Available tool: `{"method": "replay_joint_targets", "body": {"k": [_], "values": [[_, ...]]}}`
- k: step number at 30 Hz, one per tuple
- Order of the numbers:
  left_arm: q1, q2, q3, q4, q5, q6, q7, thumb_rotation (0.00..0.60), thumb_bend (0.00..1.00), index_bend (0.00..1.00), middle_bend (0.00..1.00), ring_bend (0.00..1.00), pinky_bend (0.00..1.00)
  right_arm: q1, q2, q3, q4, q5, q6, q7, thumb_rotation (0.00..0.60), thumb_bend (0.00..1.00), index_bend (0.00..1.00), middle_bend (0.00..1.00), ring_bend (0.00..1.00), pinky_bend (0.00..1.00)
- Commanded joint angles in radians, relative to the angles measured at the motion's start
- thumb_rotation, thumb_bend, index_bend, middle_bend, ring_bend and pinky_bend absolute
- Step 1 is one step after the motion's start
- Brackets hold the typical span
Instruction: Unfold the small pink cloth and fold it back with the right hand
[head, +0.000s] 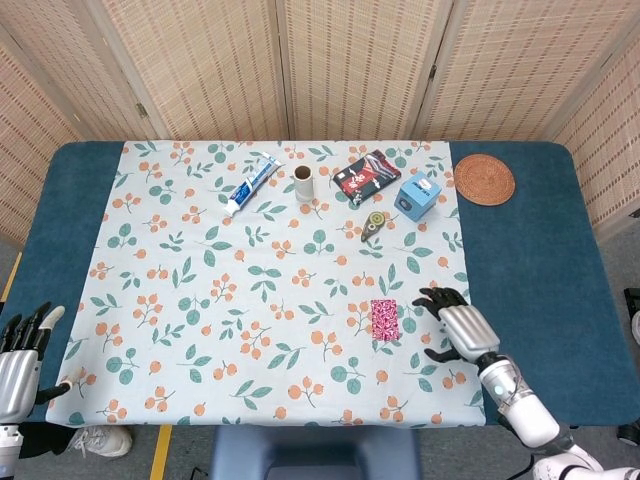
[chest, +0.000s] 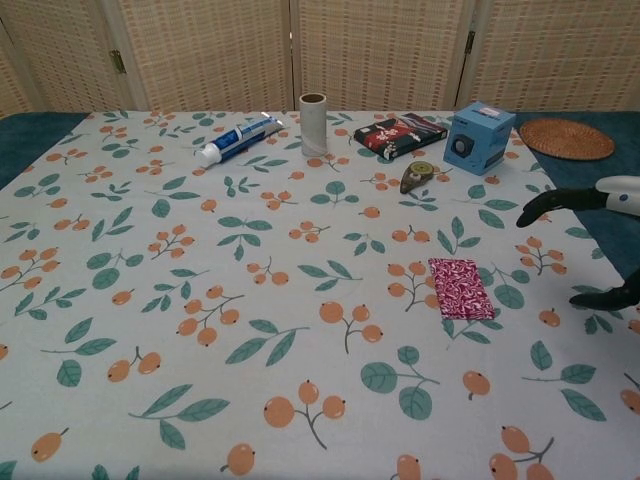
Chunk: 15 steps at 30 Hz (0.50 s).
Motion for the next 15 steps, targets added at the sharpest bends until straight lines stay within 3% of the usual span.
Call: {"method": "replay_joint_targets", "body": {"k": [1, 3, 4, 10, 12, 15], "values": [[0.001, -0.001, 0.001, 0.002, 0.000, -0.001, -0.001, 0.600, 0.29, 0.13, 0.08, 0.14, 0.00, 0.031, -0.014, -0.002, 0.010, 0.024, -0.033, -0.026, 0.600, 0.27, 0.19, 0.09, 0.00, 0.00], [0.001, -0.001, 0.001, 0.004, -0.001, -0.001, -0.002, 0.600, 0.29, 0.13, 0.08, 0.14, 0.00, 0.044, -0.018, -0.004, 0.011, 0.038, -0.044, -0.038, 0.594, 0.27, 0.21, 0.08, 0.00, 0.00], [0.002, -0.002, 0.001, 0.005, -0.002, -0.002, -0.003, 0.600, 0.29, 0.13, 0.08, 0.14, 0.00, 0.050, -0.023, -0.004, 0.012, 0.047, -0.047, -0.041, 0.555, 0.27, 0.21, 0.08, 0.00, 0.00], [0.003, -0.005, 0.003, 0.009, -0.005, -0.007, -0.002, 0.600, 0.29, 0.13, 0.08, 0.14, 0.00, 0.074, -0.034, -0.015, 0.025, 0.067, -0.072, -0.035, 0.173, 0.27, 0.23, 0.07, 0.00, 0.00], [0.003, -0.005, 0.004, 0.010, -0.005, -0.009, -0.003, 0.600, 0.29, 0.13, 0.08, 0.14, 0.00, 0.082, -0.036, -0.019, 0.031, 0.075, -0.079, -0.039, 0.112, 0.27, 0.23, 0.07, 0.00, 0.00], [0.003, -0.007, 0.004, 0.010, -0.004, -0.009, -0.002, 0.600, 0.29, 0.13, 0.08, 0.14, 0.00, 0.092, -0.043, -0.022, 0.041, 0.088, -0.085, -0.041, 0.087, 0.27, 0.23, 0.07, 0.00, 0.00]]}}
